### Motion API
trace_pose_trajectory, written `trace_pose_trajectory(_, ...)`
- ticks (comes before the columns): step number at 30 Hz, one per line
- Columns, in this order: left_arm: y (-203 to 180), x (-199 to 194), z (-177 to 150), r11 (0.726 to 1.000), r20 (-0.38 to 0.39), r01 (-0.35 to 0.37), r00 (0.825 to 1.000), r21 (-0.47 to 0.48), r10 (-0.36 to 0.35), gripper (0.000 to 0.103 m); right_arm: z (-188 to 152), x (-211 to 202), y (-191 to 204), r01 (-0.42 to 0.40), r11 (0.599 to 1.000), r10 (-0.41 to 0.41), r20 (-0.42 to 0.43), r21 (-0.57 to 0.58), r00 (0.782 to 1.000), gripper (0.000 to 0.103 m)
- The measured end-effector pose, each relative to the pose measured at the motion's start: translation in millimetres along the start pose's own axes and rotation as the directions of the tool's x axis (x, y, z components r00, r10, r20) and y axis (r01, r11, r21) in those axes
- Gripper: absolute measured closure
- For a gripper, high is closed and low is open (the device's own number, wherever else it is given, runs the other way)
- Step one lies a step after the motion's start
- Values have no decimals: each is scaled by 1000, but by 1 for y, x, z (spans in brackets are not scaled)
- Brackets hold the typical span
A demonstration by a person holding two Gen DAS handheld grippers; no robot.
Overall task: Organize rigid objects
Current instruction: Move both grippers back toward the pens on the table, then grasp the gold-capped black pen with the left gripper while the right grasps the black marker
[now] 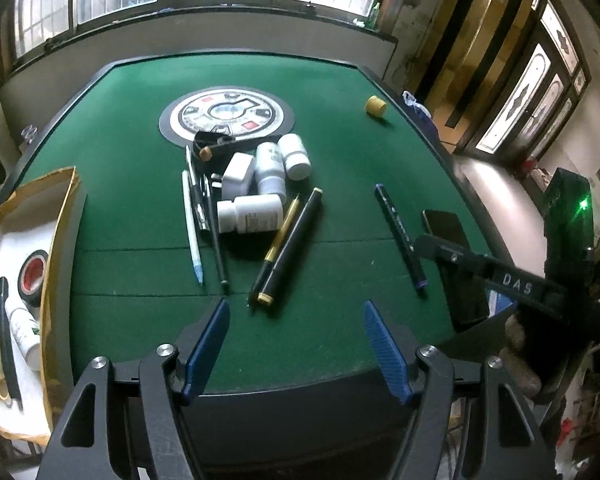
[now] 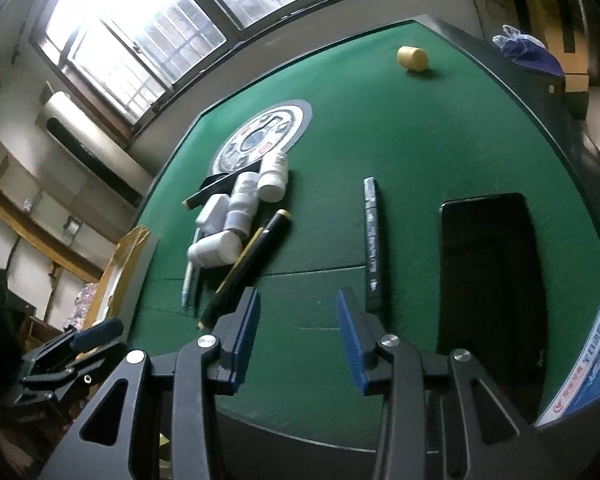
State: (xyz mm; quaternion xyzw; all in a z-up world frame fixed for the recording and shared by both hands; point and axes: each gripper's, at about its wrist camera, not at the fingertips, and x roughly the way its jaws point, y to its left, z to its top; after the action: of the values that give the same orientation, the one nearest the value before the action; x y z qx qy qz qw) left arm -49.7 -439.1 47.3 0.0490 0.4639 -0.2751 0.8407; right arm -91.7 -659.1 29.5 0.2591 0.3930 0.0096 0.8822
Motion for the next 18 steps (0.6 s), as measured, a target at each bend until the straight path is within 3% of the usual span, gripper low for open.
trace_pose_trajectory(5, 3, 4, 2, 1000, -6, -4, 1000, 2, 4, 30, 7, 9, -4, 16, 1000, -16, -13, 19, 1000, 64)
trace_pose_trajectory(13, 5, 26, 10, 1000, -49, -3, 999, 11, 3, 30, 13, 29, -16, 141, 989, -140, -40, 38, 989, 66)
trace_pose_trajectory(18, -2, 48, 24, 999, -72, 23, 997, 29, -21, 30, 7, 44, -19, 183, 983, -179, -89, 30, 980, 86)
